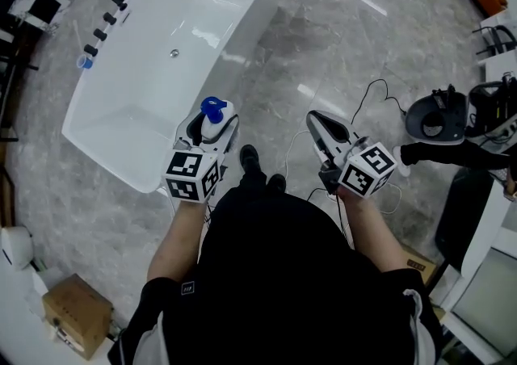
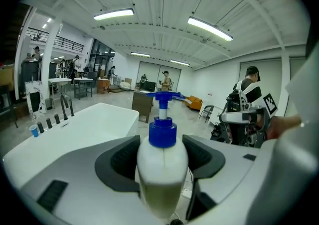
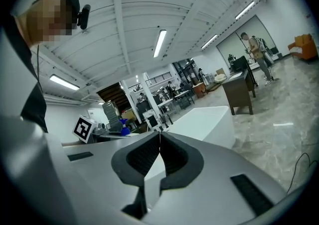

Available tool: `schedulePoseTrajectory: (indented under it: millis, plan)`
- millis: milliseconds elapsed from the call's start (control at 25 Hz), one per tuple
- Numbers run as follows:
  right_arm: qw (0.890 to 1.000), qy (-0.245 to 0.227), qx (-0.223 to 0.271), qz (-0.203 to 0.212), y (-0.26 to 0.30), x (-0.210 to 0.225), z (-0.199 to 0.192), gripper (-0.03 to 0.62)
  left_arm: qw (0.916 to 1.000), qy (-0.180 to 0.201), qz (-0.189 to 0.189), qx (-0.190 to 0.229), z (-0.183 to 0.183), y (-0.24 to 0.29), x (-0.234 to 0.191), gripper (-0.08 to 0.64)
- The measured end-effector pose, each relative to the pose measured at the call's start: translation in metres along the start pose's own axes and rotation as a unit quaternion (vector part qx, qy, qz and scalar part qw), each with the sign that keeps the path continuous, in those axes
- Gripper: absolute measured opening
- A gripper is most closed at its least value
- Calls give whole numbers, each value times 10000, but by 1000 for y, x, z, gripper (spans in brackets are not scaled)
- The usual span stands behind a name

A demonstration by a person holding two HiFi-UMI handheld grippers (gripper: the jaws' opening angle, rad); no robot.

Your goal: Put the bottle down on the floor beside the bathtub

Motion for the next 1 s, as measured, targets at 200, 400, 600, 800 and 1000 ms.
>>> schedulePoseTrajectory:
  millis: [200, 400, 600, 800, 1000]
  plan:
    - [9999, -76, -81, -131, 32, 29, 20, 29, 9999, 103, -102, -17, 18, 41, -26, 273]
    - [9994, 79, -218, -269, 57, 65, 23, 29, 9992, 232, -124, -297, 19, 89, -41, 274]
    - [9994, 187, -289, -97, 75, 115, 24, 29, 9982, 325, -53, -508, 24, 141, -41, 274]
    - [9985, 288, -446, 112, 92, 156, 25, 29, 9982, 207, -1, -554, 26, 182, -35, 275]
    - [9972, 392, -544, 341, 107, 202, 11, 29, 9962, 312, 69, -815, 11, 221, -36, 275]
Point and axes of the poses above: the fingertips, and each gripper's own axes: y forward along the fingers, x to its right, z out of its top, the point moved 4 cm from there along -y, backward along the fingers, and after that the axes turned 11 degrees about z, right-handed, at the moved point
